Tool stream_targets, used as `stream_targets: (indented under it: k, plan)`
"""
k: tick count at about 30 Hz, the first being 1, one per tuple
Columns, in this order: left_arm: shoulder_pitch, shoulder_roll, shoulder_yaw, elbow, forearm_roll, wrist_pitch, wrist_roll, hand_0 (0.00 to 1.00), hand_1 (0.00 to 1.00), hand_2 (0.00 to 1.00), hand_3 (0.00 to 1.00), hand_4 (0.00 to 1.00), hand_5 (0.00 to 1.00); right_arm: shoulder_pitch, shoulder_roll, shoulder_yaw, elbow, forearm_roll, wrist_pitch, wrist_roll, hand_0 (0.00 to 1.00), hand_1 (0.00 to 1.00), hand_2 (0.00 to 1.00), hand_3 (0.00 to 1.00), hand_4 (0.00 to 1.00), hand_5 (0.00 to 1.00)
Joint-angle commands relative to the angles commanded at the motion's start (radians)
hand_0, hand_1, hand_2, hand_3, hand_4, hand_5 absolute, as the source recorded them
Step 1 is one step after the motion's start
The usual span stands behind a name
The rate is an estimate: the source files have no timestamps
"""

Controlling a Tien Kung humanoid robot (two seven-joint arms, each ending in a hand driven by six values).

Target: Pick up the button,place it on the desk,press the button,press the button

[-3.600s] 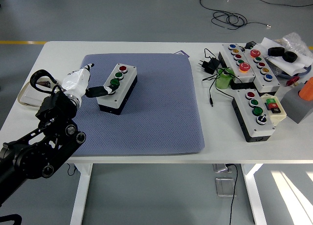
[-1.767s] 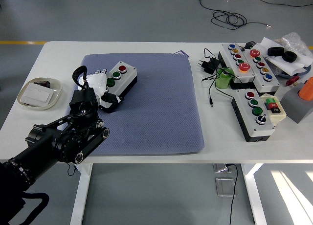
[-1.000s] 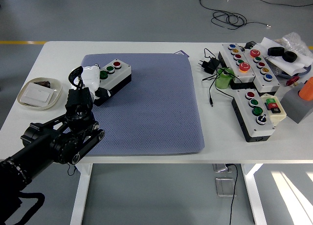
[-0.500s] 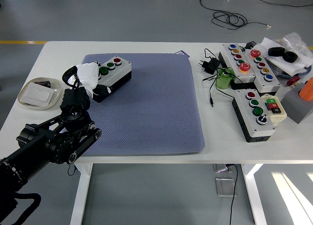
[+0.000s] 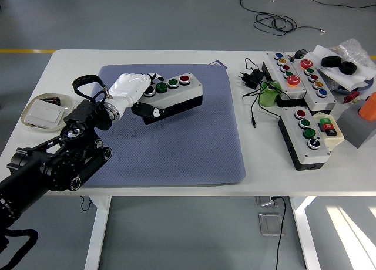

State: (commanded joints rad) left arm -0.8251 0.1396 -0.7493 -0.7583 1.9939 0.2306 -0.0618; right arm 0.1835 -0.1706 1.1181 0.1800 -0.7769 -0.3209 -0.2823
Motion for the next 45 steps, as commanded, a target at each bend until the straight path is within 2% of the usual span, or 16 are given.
stream_targets:
  k: [1, 3, 7, 12, 18, 28, 30, 31, 36, 37, 42, 43, 45]
  plan:
    - [0.0, 0.0, -0.001, 0.001, -0.001, 0.0, -0.009, 0.207, 0.275, 0.207, 0.31, 0.719, 0.002, 0.0, 0.0, 0.0, 0.0, 0.0, 0.0, 0.0, 0.787, 0.797, 0.817, 0.751, 0.412, 0.479]
    - [0.0, 0.008, -0.006, -0.001, -0.006, -0.003, -0.061, 0.207, 0.275, 0.207, 0.31, 0.719, 0.002, 0.001, 0.0, 0.002, 0.0, -0.003, 0.0, -0.001, 0.787, 0.797, 0.817, 0.751, 0.412, 0.479]
    - [0.006, 0.027, 0.013, -0.025, -0.016, 0.026, -0.159, 0.208, 0.276, 0.205, 0.304, 0.723, 0.002, 0.002, 0.001, 0.006, 0.0, -0.007, 0.0, -0.002, 0.787, 0.797, 0.817, 0.751, 0.412, 0.479]
    - [0.013, 0.049, 0.051, -0.041, -0.016, 0.063, -0.208, 0.208, 0.276, 0.205, 0.304, 0.723, 0.002, 0.002, 0.001, 0.007, 0.0, -0.008, 0.0, -0.002, 0.787, 0.797, 0.817, 0.751, 0.412, 0.479]
    - [0.022, 0.064, 0.093, -0.049, -0.006, 0.106, -0.224, 0.201, 0.275, 0.204, 0.312, 0.728, 0.002, 0.003, 0.003, 0.006, 0.0, -0.007, -0.001, -0.002, 0.787, 0.797, 0.817, 0.751, 0.412, 0.479]
    - [0.029, 0.07, 0.17, -0.034, 0.003, 0.106, -0.212, 0.199, 0.274, 0.202, 0.321, 0.733, 0.002, 0.006, 0.004, 0.008, 0.0, -0.01, 0.0, -0.004, 0.787, 0.797, 0.817, 0.751, 0.412, 0.479]
    - [0.03, 0.069, 0.177, -0.029, 0.001, 0.103, -0.211, 0.199, 0.274, 0.202, 0.321, 0.733, 0.002, 0.006, 0.004, 0.009, 0.0, -0.011, 0.0, -0.004, 0.787, 0.797, 0.817, 0.751, 0.412, 0.479]
    - [0.03, 0.069, 0.18, -0.026, 0.001, 0.099, -0.209, 0.225, 0.299, 0.238, 0.33, 0.746, 0.002, 0.006, 0.004, 0.009, 0.0, -0.011, 0.0, -0.004, 0.787, 0.797, 0.817, 0.751, 0.412, 0.479]
    - [0.029, 0.068, 0.18, -0.021, 0.0, 0.085, -0.198, 0.225, 0.299, 0.238, 0.33, 0.746, 0.002, 0.007, 0.003, 0.008, 0.0, -0.009, 0.0, -0.003, 0.787, 0.797, 0.817, 0.751, 0.412, 0.479]
    - [0.029, 0.068, 0.181, -0.019, 0.001, 0.079, -0.194, 0.478, 0.526, 0.502, 0.438, 0.808, 0.093, 0.007, 0.004, 0.009, 0.0, -0.009, 0.0, -0.003, 0.787, 0.797, 0.817, 0.751, 0.412, 0.479]
    - [0.031, 0.069, 0.183, -0.016, 0.006, 0.057, -0.184, 0.478, 0.526, 0.502, 0.438, 0.808, 0.093, 0.008, 0.004, 0.007, 0.0, -0.005, -0.001, -0.002, 0.787, 0.797, 0.817, 0.751, 0.412, 0.479]
    - [0.031, 0.069, 0.183, -0.016, 0.006, 0.057, -0.184, 0.665, 0.682, 0.69, 0.576, 0.884, 0.217, 0.008, 0.004, 0.007, 0.0, -0.005, -0.001, -0.002, 0.787, 0.797, 0.817, 0.751, 0.412, 0.479]
    - [0.031, 0.069, 0.182, -0.018, 0.006, 0.062, -0.184, 0.665, 0.682, 0.69, 0.576, 0.884, 0.217, 0.007, 0.004, 0.005, 0.0, -0.004, 0.0, -0.002, 0.787, 0.797, 0.817, 0.751, 0.412, 0.479]
